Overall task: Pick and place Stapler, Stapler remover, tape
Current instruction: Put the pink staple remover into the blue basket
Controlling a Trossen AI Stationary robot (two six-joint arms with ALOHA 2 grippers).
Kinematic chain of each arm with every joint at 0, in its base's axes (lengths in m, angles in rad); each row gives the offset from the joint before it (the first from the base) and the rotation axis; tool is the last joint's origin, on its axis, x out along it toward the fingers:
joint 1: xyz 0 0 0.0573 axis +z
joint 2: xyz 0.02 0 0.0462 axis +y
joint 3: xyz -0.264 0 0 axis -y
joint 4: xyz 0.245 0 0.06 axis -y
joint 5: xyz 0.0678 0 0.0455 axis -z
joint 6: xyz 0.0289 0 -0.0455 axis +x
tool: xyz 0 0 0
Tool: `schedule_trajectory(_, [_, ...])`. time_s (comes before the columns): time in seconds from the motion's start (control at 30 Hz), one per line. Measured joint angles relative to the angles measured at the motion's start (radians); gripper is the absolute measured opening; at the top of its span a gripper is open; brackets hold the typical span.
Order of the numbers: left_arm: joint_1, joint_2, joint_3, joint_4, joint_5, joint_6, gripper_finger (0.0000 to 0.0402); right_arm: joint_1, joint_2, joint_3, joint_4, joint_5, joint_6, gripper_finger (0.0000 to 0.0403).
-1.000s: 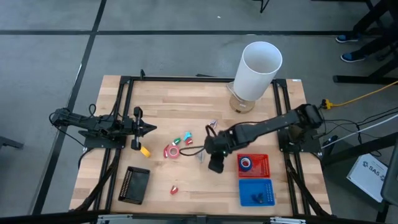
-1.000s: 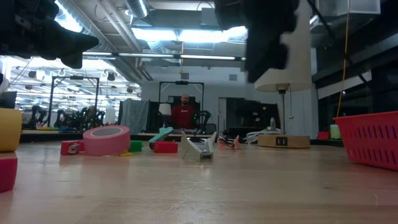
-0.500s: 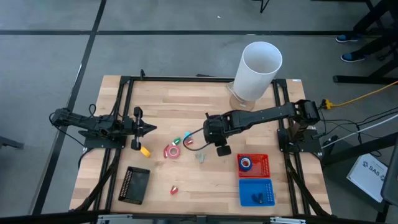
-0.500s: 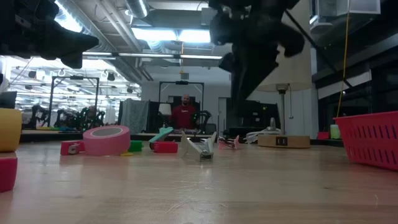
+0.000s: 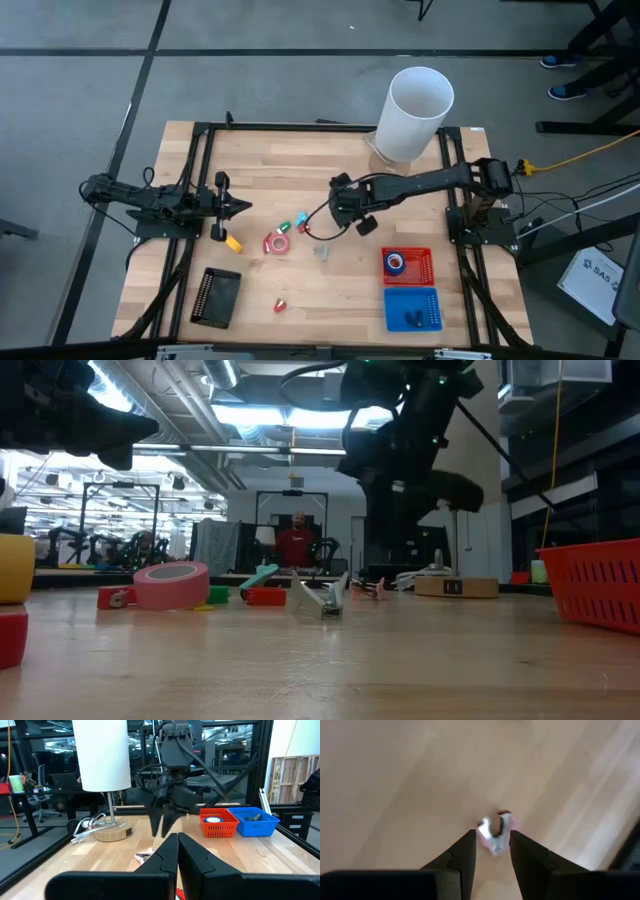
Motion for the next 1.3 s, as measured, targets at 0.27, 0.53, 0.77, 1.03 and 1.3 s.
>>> schedule_trajectory(0.27, [0.0, 0.0, 0.0, 0.0, 0.0, 0.0, 0.0004, -0.028, 0.063, 0.0, 0.017, 0.002, 0.042, 0.0119])
schedule_trajectory(0.53, [0.0, 0.0, 0.0, 0.0, 0.0, 0.0, 0.0004, -0.04, 0.067, 0.0, -0.035, 0.002, 0.038, 0.0119])
schedule_trajectory(0.77, [0.0, 0.0, 0.0, 0.0, 0.0, 0.0, 0.0004, -0.046, 0.113, 0.0, 0.008, 0.002, 0.022, 0.0119])
schedule_trajectory(1.03, [0.0, 0.0, 0.0, 0.0, 0.0, 0.0, 0.0004, -0.05, 0.129, 0.0, 0.003, 0.06, -0.022, 0.0118])
schedule_trajectory(1.3, [0.0, 0.0, 0.0, 0.0, 0.0, 0.0, 0.0004, -0.049, 0.129, 0.0, -0.004, 0.07, -0.006, 0.0062])
